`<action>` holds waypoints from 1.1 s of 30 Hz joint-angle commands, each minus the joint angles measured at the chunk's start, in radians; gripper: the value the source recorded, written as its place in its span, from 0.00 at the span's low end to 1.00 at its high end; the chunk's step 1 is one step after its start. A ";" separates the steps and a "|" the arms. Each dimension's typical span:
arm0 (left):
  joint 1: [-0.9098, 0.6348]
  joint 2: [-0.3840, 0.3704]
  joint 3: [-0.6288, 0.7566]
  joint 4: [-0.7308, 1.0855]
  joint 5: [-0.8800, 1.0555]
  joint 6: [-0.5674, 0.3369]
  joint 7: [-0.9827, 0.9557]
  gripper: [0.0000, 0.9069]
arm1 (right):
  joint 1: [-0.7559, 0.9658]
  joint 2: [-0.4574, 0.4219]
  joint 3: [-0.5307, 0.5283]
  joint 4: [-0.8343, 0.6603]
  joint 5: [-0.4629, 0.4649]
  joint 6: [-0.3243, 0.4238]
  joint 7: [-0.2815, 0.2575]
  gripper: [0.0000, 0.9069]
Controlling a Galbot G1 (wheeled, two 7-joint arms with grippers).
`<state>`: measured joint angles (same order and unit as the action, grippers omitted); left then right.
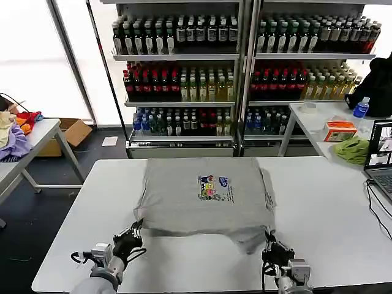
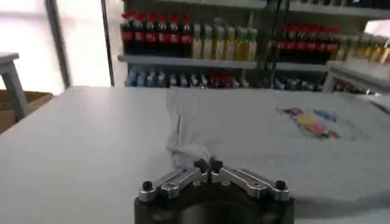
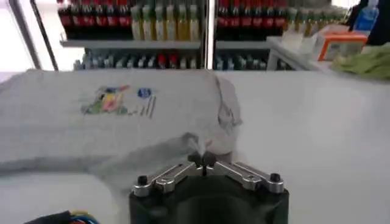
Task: Fold and organize the clothes.
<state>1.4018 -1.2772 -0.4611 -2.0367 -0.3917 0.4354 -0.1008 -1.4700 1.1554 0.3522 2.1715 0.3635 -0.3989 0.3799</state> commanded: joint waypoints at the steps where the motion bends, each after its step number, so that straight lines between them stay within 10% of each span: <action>1: -0.109 -0.002 0.012 0.046 -0.036 -0.049 -0.005 0.01 | 0.152 0.012 0.015 -0.068 -0.093 0.062 -0.049 0.00; 33: -0.489 0.011 0.129 0.476 -0.109 0.022 -0.026 0.01 | 0.617 0.082 -0.111 -0.516 -0.008 -0.053 -0.078 0.00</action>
<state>1.0051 -1.2708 -0.3658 -1.6890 -0.4869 0.4171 -0.1235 -0.9438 1.2261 0.2655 1.7669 0.3498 -0.4298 0.3054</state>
